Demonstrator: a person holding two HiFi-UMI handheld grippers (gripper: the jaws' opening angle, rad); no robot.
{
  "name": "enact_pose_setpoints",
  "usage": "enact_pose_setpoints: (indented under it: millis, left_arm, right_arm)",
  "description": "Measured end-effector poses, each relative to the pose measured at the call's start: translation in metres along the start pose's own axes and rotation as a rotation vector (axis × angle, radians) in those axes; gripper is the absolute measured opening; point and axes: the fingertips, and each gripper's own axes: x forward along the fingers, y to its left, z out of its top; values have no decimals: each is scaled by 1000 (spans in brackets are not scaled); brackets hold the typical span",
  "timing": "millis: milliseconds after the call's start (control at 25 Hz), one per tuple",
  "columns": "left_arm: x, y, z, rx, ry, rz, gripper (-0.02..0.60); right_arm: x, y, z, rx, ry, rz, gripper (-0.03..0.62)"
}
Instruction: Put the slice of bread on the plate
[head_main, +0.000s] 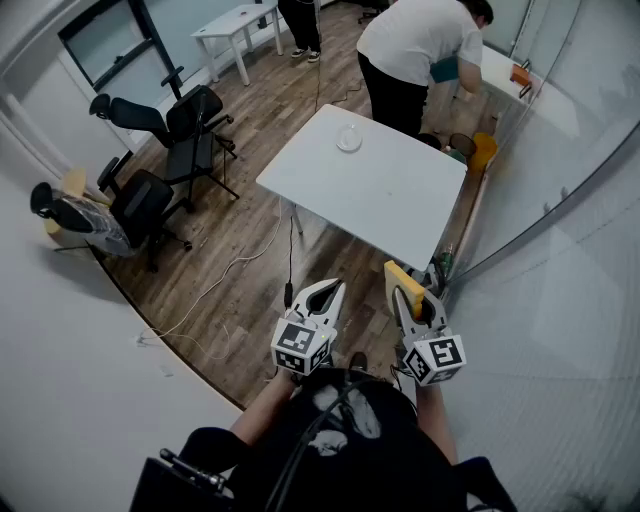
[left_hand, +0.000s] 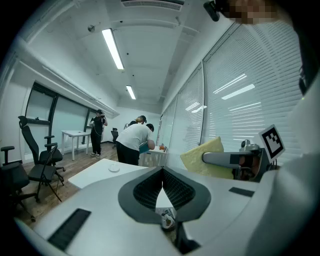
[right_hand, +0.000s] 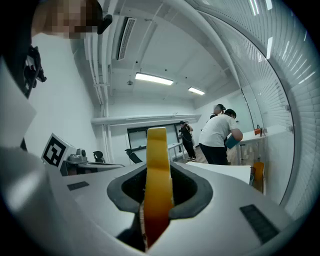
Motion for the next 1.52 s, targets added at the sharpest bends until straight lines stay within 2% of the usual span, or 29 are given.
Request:
enact_pose_setpoints:
  millis: [880,1360,1520]
  left_arm:
    - [-8,15,-4,-29,5,-4,5]
    - [-21,53,-4,-42,4,-20,6]
    - [-15,64,-17,-59,55,-50,6]
  right_arm:
    - [10,3,-5,46,16,-23,97]
    - [41,28,-7,46,33,-17,97]
    - [46,29,-13,53,49,-32,97]
